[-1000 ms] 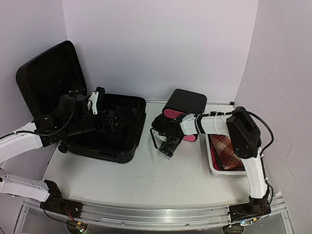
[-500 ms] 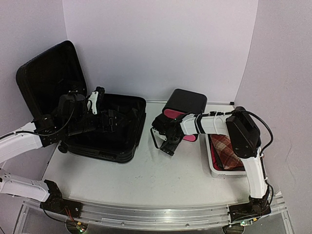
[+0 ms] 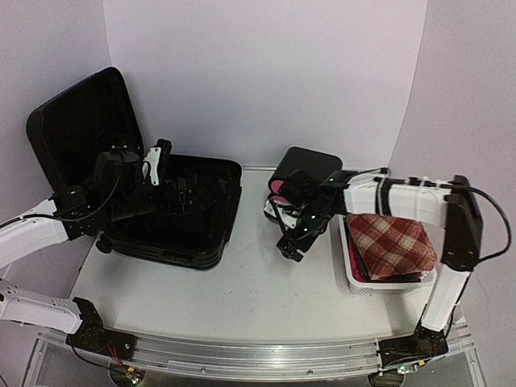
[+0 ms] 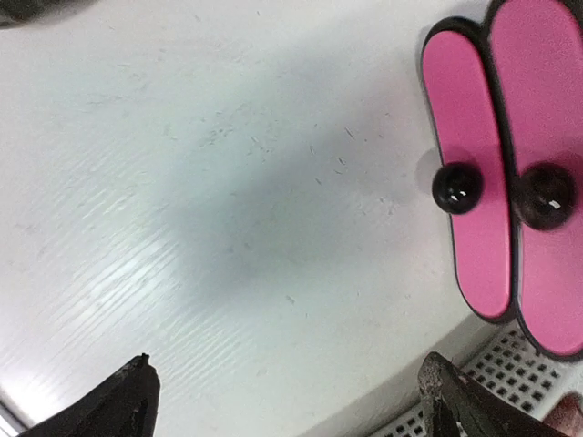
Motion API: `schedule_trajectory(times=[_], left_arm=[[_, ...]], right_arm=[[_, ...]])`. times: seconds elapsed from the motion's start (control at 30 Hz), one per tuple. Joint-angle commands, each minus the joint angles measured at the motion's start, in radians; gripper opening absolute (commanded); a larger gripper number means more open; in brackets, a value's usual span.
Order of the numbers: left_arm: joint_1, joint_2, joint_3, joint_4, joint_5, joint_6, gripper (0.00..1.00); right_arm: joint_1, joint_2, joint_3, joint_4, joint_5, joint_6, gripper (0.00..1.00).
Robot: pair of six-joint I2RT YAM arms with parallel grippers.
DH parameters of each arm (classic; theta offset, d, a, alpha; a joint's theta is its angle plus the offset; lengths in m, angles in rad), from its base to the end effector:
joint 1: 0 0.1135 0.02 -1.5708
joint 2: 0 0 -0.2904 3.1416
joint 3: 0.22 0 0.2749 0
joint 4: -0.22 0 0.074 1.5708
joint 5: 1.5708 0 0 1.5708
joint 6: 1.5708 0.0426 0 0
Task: Open, take out, and arrange the luggage
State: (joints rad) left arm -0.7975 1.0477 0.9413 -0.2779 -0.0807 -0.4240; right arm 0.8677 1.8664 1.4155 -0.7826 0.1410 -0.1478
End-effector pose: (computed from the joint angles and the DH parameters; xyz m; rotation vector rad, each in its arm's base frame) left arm 0.1813 -0.1808 0.3526 0.3217 1.9991 -0.7157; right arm 0.2701 0.3094 0.2188 -1.3210 2.4429 -0.0170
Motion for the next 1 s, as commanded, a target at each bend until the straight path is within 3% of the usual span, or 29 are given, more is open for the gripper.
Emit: schedule_trajectory(times=[0.0,0.23,0.37,0.57,0.97], left_arm=[[0.004,-0.003,0.115,-0.035,-0.057,0.064,0.99],[0.004,-0.05,0.309,-0.171,-0.213,0.221,1.0],[0.004,-0.117,0.405,-0.181,-0.282,0.292,0.99],[0.004,-0.205,0.489,-0.181,-0.373,0.361,0.99],[0.004,-0.321,0.479,-0.182,-0.463,0.398,0.99]], right_arm=[[0.004,-0.286,-0.039,-0.073,0.004,0.092,0.98],[0.004,-0.637,0.03,-0.201,0.43,0.18,0.98],[0.004,-0.772,0.143,-0.239,0.572,0.139,0.98],[0.005,-0.914,0.234,-0.217,0.554,0.086,0.98],[0.004,-1.003,0.159,-0.121,0.497,0.101,0.98]])
